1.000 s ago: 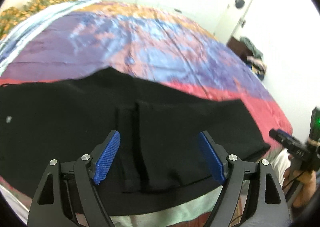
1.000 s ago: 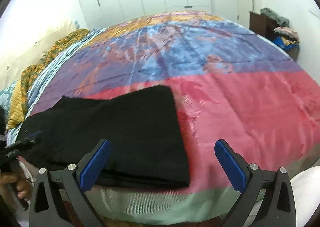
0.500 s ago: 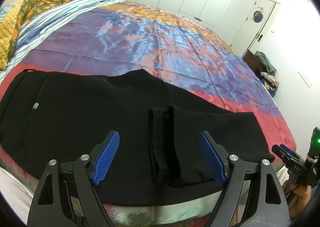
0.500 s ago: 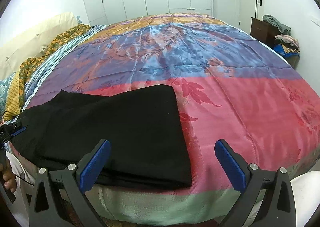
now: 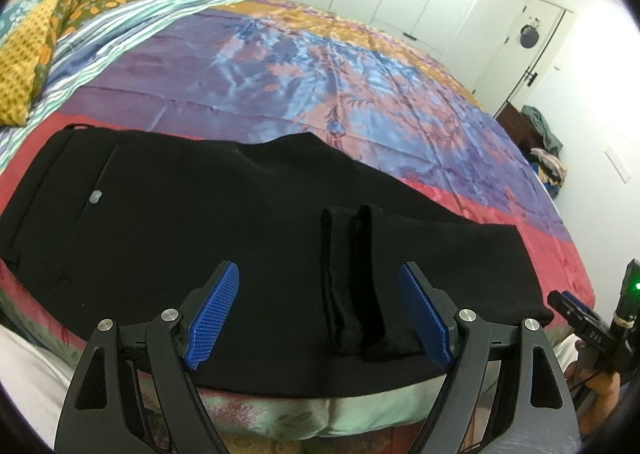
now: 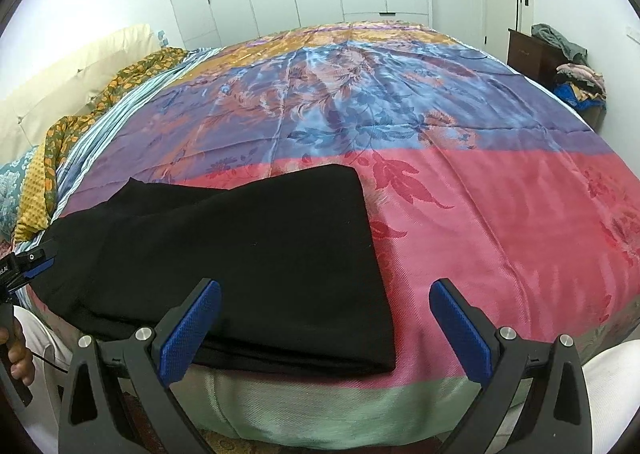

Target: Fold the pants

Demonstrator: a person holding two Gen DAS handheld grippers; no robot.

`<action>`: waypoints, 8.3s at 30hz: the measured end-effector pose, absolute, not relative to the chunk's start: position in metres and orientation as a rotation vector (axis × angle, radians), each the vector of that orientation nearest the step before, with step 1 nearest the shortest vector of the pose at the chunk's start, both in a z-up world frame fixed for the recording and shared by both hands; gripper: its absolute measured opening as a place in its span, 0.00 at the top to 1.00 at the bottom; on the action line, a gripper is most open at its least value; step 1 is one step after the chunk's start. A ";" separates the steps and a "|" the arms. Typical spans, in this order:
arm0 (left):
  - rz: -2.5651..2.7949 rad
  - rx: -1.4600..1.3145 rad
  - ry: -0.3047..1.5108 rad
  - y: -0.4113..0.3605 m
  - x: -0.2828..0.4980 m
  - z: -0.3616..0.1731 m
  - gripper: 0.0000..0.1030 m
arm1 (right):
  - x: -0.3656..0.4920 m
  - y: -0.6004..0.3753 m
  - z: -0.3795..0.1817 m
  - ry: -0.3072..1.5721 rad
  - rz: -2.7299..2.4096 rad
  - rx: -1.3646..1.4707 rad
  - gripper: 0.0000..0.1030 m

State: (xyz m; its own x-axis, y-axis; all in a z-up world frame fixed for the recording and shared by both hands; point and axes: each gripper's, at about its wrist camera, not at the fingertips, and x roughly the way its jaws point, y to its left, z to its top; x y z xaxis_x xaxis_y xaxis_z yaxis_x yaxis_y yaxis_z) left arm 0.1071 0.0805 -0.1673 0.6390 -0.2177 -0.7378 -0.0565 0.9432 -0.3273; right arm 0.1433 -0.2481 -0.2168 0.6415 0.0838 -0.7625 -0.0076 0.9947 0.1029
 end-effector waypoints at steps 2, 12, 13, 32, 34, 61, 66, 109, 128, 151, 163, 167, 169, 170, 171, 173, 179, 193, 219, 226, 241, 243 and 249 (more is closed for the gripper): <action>-0.098 -0.348 0.896 0.084 0.108 -0.169 0.19 | 0.144 -0.246 -0.218 0.878 0.059 0.090 0.00; 0.077 -0.845 0.773 0.296 0.110 -0.147 0.16 | 0.147 -0.240 -0.224 0.904 0.092 0.093 0.00; 0.094 -0.858 0.813 0.312 0.111 -0.155 0.16 | 0.148 -0.239 -0.225 0.907 0.093 0.098 0.00; -0.105 -0.776 1.211 0.342 0.173 -0.251 0.17 | 0.148 -0.221 -0.233 0.949 0.116 0.019 0.00; -0.122 -0.764 1.225 0.339 0.176 -0.253 0.13 | 0.148 -0.219 -0.234 0.952 0.120 0.011 0.00; -0.328 -0.644 1.099 0.066 0.184 -0.076 0.62 | 0.147 -0.240 -0.228 0.906 0.113 0.174 0.00; -0.540 -0.629 1.286 -0.050 0.207 -0.135 0.51 | 0.144 -0.268 -0.220 0.872 0.070 0.284 0.00; -0.292 -0.387 0.903 0.072 0.144 -0.083 0.37 | 0.254 -0.180 -0.178 1.105 0.798 0.558 0.82; -0.331 -0.207 1.088 -0.009 0.146 -0.150 0.37 | 0.225 -0.332 -0.261 1.203 0.443 0.582 0.70; -0.261 -0.019 1.000 -0.050 0.157 -0.142 0.17 | 0.230 -0.227 -0.148 1.002 0.561 -0.055 0.49; -0.163 -0.088 1.133 -0.040 0.176 -0.163 0.19 | 0.237 -0.241 -0.185 1.040 0.485 0.003 0.49; -0.134 -0.086 1.138 -0.039 0.172 -0.166 0.19 | 0.185 -0.233 -0.154 0.964 0.520 -0.076 0.49; -0.133 -0.092 1.143 -0.039 0.173 -0.169 0.19 | 0.167 -0.229 -0.154 0.942 0.519 -0.116 0.49; -0.131 -0.093 1.145 -0.039 0.173 -0.169 0.19 | 0.160 -0.227 -0.159 0.936 0.517 -0.132 0.49; -0.128 -0.091 1.146 -0.040 0.172 -0.169 0.19 | 0.157 -0.228 -0.164 0.945 0.520 -0.134 0.49; -0.128 -0.078 1.146 -0.041 0.172 -0.169 0.19 | 0.153 -0.230 -0.190 1.019 0.484 -0.148 0.49; -0.129 -0.079 1.145 -0.039 0.169 -0.167 0.19 | 0.152 -0.239 -0.213 1.040 0.457 -0.103 0.48; -0.293 -0.378 1.222 0.045 0.142 -0.196 0.15 | 0.170 -0.327 -0.202 1.077 0.411 0.327 0.34; -0.451 -0.440 1.117 0.024 0.214 -0.152 0.77 | 0.273 -0.264 -0.218 1.196 0.745 0.446 0.67; -0.359 -0.329 0.971 0.047 0.297 -0.104 0.75 | 0.364 -0.236 -0.182 1.056 0.749 0.457 0.67; -0.128 -0.021 0.900 0.022 0.205 -0.136 0.21 | 0.315 -0.322 -0.173 1.040 0.190 0.159 0.27; -0.117 0.014 0.833 0.018 0.184 -0.115 0.12 | 0.289 -0.309 -0.158 1.010 0.188 0.109 0.07; -0.030 0.046 0.640 0.007 0.129 -0.057 0.01 | 0.214 -0.258 -0.128 0.891 0.132 -0.041 0.01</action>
